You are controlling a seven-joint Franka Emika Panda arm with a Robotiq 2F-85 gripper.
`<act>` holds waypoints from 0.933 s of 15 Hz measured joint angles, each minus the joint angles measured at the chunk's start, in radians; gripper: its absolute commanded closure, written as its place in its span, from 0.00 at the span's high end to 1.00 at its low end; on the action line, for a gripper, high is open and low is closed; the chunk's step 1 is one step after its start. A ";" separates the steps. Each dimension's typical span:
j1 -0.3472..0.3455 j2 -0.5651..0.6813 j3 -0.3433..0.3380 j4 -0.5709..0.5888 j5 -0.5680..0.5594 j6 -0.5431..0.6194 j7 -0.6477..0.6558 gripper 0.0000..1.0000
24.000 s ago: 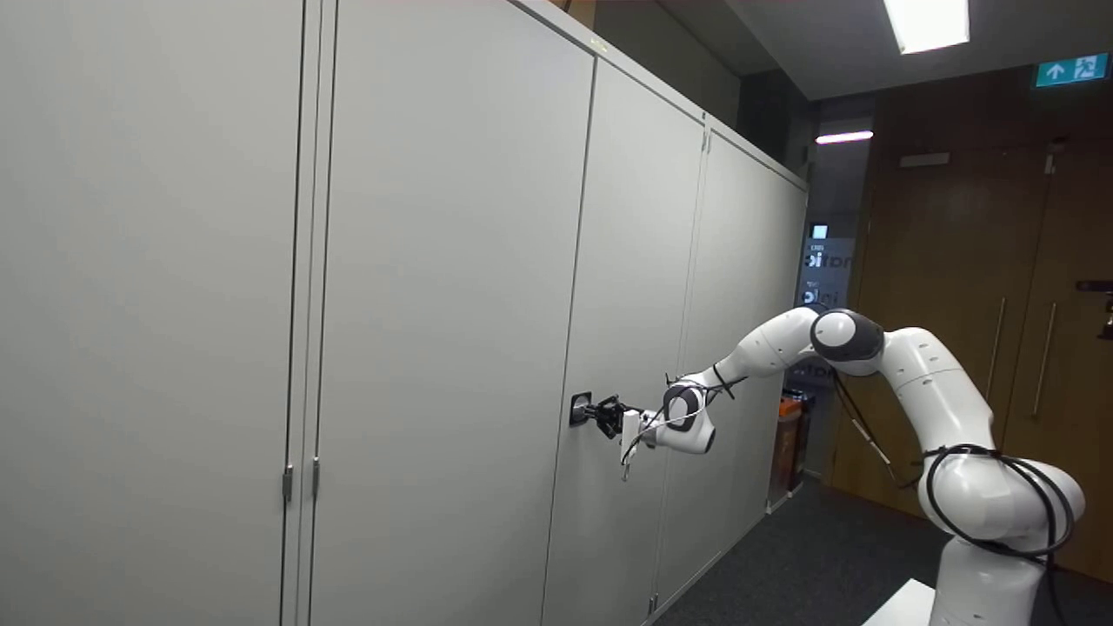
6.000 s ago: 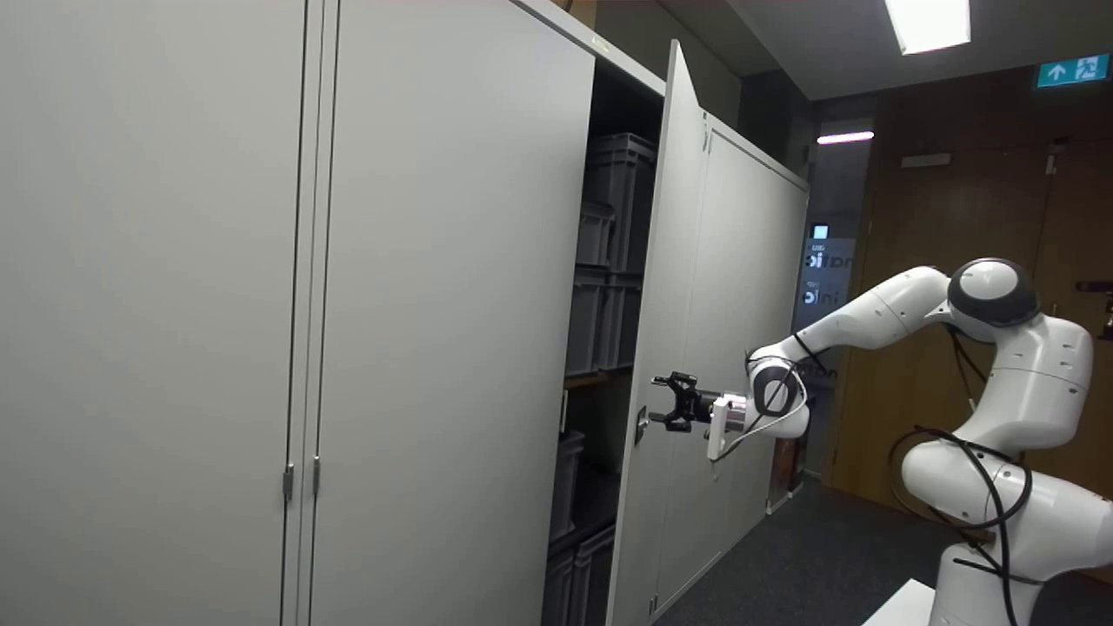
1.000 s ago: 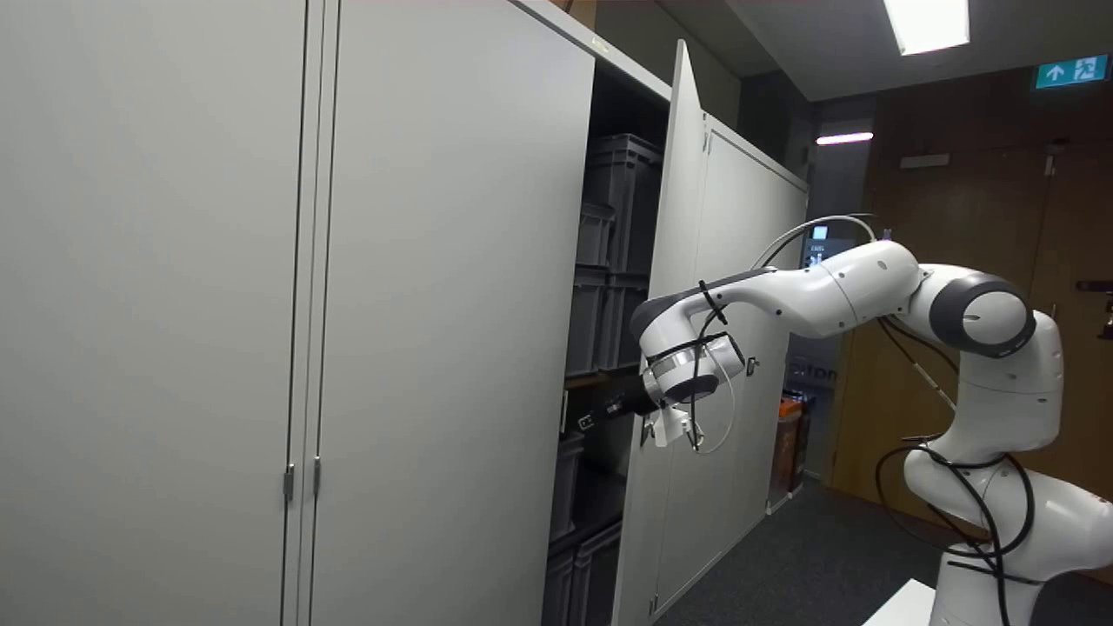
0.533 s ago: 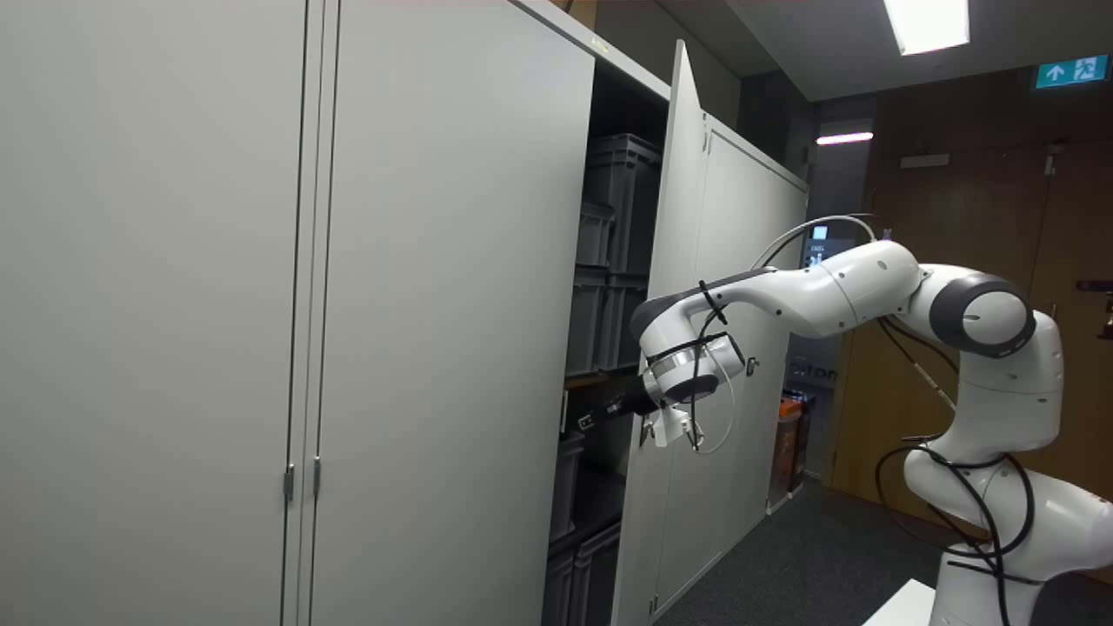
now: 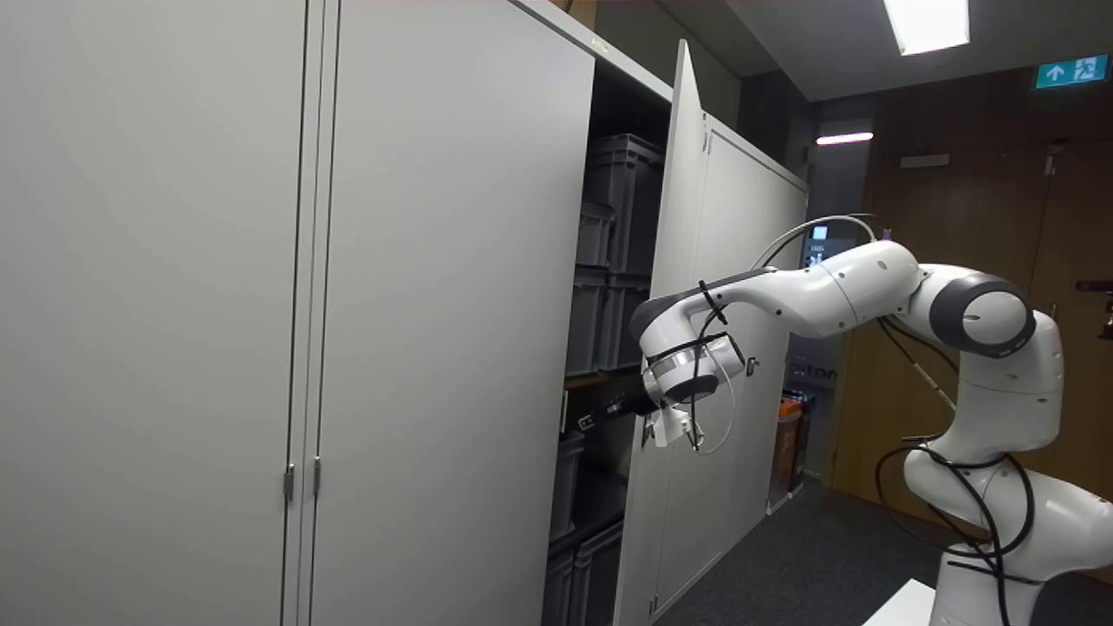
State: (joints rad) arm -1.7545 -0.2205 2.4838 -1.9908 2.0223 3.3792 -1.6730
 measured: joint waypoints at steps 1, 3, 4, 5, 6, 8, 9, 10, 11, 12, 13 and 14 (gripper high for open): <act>0.000 -0.003 -0.001 0.000 0.000 0.000 0.000 1.00; -0.001 -0.018 -0.006 0.006 0.000 0.007 0.002 1.00; -0.002 -0.029 -0.009 0.011 0.000 0.020 0.007 1.00; -0.004 -0.042 -0.012 0.019 0.000 0.037 0.011 1.00; -0.010 -0.057 -0.012 0.028 0.000 0.055 0.015 1.00; -0.024 -0.091 -0.014 0.046 0.005 0.077 0.018 1.00; -0.026 -0.116 -0.027 0.055 0.011 0.075 0.018 1.00; -0.026 -0.142 -0.043 0.063 0.020 0.074 0.018 1.00; -0.028 -0.170 -0.056 0.073 0.031 0.074 0.018 1.00; -0.029 -0.197 -0.068 0.082 0.044 0.073 0.018 1.00; -0.029 -0.224 -0.081 0.093 0.057 0.073 0.018 1.00; -0.028 -0.251 -0.092 0.104 0.073 0.073 0.018 1.00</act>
State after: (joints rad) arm -1.7829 -0.4717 2.3915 -1.8865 2.0950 3.4523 -1.6554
